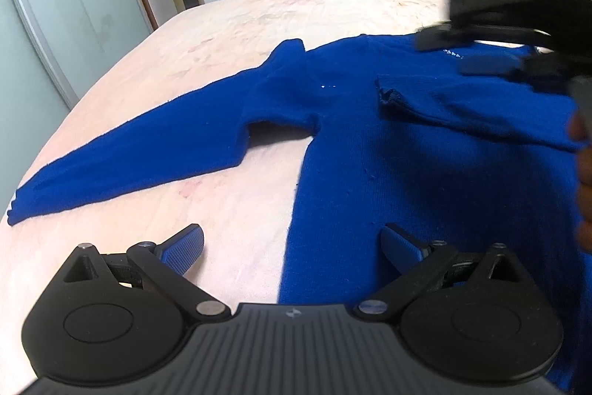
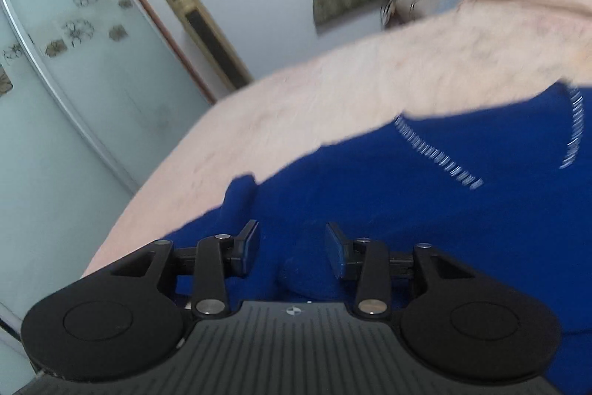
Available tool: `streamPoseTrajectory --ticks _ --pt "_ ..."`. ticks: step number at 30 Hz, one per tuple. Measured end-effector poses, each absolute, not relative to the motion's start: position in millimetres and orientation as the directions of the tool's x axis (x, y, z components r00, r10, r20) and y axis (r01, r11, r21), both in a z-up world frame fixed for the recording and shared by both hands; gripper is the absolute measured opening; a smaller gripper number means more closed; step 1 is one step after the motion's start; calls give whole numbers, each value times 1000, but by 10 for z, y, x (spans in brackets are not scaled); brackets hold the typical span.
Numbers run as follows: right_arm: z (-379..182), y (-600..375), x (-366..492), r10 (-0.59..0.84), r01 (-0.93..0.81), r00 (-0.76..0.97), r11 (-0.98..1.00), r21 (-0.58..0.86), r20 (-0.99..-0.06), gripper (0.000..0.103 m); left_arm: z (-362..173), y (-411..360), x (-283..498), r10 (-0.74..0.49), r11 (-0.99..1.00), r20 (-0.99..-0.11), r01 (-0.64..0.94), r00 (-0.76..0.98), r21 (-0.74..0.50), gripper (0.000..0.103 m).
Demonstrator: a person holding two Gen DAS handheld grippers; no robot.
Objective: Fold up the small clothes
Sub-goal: 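Carry the sleeve across the sweater body and release it with the right gripper, then grasp the other sleeve cuff with the left gripper and lift it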
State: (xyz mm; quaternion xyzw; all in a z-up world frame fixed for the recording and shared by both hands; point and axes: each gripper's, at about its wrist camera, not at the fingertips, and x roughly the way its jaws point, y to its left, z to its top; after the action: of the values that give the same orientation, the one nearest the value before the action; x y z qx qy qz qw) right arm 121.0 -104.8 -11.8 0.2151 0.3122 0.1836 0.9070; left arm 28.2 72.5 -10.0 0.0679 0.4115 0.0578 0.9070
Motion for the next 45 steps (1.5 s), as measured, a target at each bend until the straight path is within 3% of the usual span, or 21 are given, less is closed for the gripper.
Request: streamPoseTrajectory --ticks 3,7,12,19,21,23,24,31,32,35,39,41,43,45 --pt "-115 -1218 1121 424 -133 750 849 512 -508 53 -96 710 283 166 983 -740 -54 652 173 103" --pt "-350 -1228 1201 412 -82 660 871 484 -629 54 -70 716 247 178 981 -729 -57 661 188 103" --pt "-233 -1233 1020 470 -132 688 831 541 -553 58 -34 781 238 189 980 -730 -81 656 181 103" --pt "-151 -603 966 324 -374 708 926 56 -627 59 -27 840 213 199 978 -729 -88 655 188 103" --pt "-189 -413 978 301 -423 720 905 -51 -625 53 -23 868 196 202 977 -727 -89 657 192 103" --pt "-227 -311 1036 281 -427 722 900 -87 -632 6 -25 898 193 210 976 -724 -96 657 196 103" --pt "-235 -301 1068 274 -413 722 908 -77 -635 4 -28 916 192 213 976 -724 -104 656 193 103" --pt "-169 -228 1105 326 -390 733 920 24 -597 8 -83 942 213 209 978 -742 -114 637 177 103" --pt "-186 -229 1117 335 -397 725 917 32 -602 18 -79 931 206 212 977 -739 -111 639 184 103" --pt "-247 -333 1191 379 -390 677 912 130 -631 35 -67 937 183 219 975 -732 -109 646 195 103" --pt "-145 -670 972 401 -321 708 916 241 -582 36 -99 981 223 233 972 -741 -136 629 190 103" --pt "-164 -825 919 397 -281 700 917 283 -593 47 -97 977 242 232 973 -746 -142 624 183 103" --pt "-270 -834 954 374 -285 643 927 244 -668 48 -70 988 237 231 973 -740 -139 631 186 103" --pt "-234 -830 843 341 -286 673 938 195 -657 48 -46 1044 232 252 968 -729 -154 637 201 103"
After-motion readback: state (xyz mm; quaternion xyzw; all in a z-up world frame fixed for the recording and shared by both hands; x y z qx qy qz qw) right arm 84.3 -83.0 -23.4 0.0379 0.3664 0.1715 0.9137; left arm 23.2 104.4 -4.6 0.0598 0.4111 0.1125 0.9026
